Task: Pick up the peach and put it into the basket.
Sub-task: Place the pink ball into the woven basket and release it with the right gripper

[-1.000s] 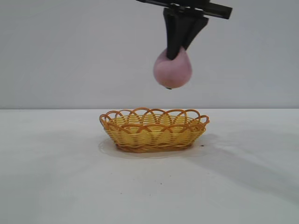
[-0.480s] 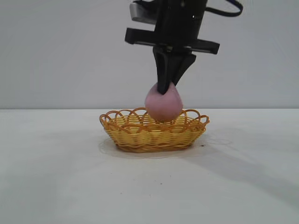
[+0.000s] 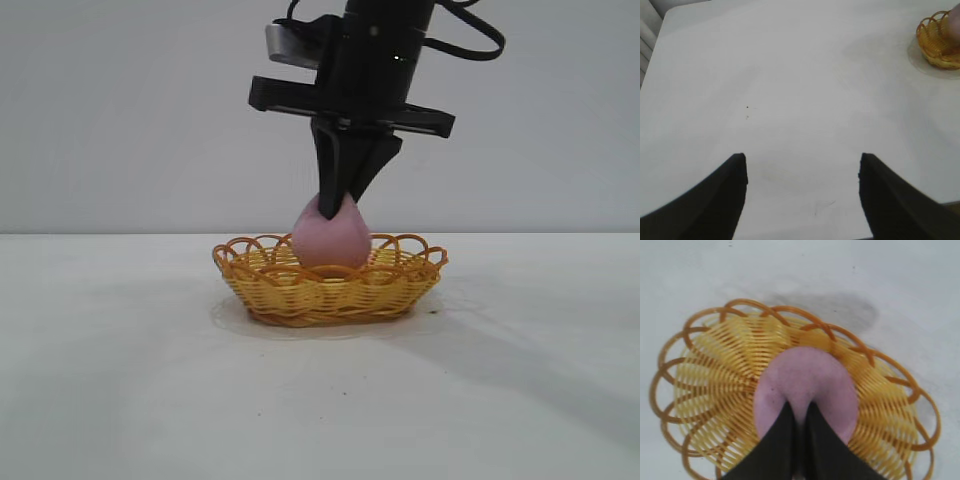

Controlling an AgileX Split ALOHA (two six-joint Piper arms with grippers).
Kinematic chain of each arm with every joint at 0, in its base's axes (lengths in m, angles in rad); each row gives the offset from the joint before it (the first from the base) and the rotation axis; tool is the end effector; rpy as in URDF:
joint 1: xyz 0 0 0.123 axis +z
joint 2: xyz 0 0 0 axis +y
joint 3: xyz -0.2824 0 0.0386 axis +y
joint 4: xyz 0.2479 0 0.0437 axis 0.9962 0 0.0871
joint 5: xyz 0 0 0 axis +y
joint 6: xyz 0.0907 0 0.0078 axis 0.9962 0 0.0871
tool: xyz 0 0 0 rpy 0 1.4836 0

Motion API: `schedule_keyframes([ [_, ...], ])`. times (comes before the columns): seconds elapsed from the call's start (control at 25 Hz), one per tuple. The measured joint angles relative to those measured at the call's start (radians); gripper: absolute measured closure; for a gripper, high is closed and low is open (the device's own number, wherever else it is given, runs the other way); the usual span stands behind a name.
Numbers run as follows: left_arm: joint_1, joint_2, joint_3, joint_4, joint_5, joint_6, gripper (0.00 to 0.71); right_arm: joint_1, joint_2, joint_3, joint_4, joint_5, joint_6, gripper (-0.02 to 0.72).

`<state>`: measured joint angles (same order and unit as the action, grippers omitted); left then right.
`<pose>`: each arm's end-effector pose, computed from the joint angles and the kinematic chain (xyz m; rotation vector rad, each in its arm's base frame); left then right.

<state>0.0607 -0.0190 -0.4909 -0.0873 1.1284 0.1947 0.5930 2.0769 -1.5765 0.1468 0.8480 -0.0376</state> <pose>-0.0093 -0.0078 0.2694 0.1487 2.0939 0.0485 0.3568 0.2525 0.1846 -0.7785 2.7560 0.2951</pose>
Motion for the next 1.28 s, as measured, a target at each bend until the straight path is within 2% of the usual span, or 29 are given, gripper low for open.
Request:
schedule_keyframes([
  [0.08, 0.0, 0.0, 0.0, 0.0, 0.0, 0.0, 0.287, 0.0, 0.0, 0.0, 0.0, 0.0, 0.0, 0.644],
  [0.12, 0.0, 0.0, 0.0, 0.0, 0.0, 0.0, 0.287, 0.0, 0.0, 0.0, 0.0, 0.0, 0.0, 0.588],
  [0.28, 0.0, 0.0, 0.0, 0.0, 0.0, 0.0, 0.287, 0.0, 0.0, 0.0, 0.001, -0.002, 0.0, 0.46],
  [0.56, 0.0, 0.0, 0.0, 0.0, 0.0, 0.0, 0.287, 0.0, 0.0, 0.0, 0.002, -0.004, 0.0, 0.468],
  [0.84, 0.0, 0.0, 0.0, 0.0, 0.0, 0.0, 0.287, -0.013, 0.0, -0.045, -0.033, 0.015, 0.0, 0.468],
  [1.04, 0.0, 0.0, 0.0, 0.0, 0.0, 0.0, 0.287, -0.095, 0.0, -0.126, -0.051, 0.085, 0.0, 0.468],
  [1.24, 0.0, 0.0, 0.0, 0.0, 0.0, 0.0, 0.287, -0.209, 0.0, -0.179, -0.134, 0.16, 0.0, 0.468],
  [1.28, 0.0, 0.0, 0.0, 0.0, 0.0, 0.0, 0.287, -0.233, 0.0, -0.184, -0.147, 0.17, 0.0, 0.423],
])
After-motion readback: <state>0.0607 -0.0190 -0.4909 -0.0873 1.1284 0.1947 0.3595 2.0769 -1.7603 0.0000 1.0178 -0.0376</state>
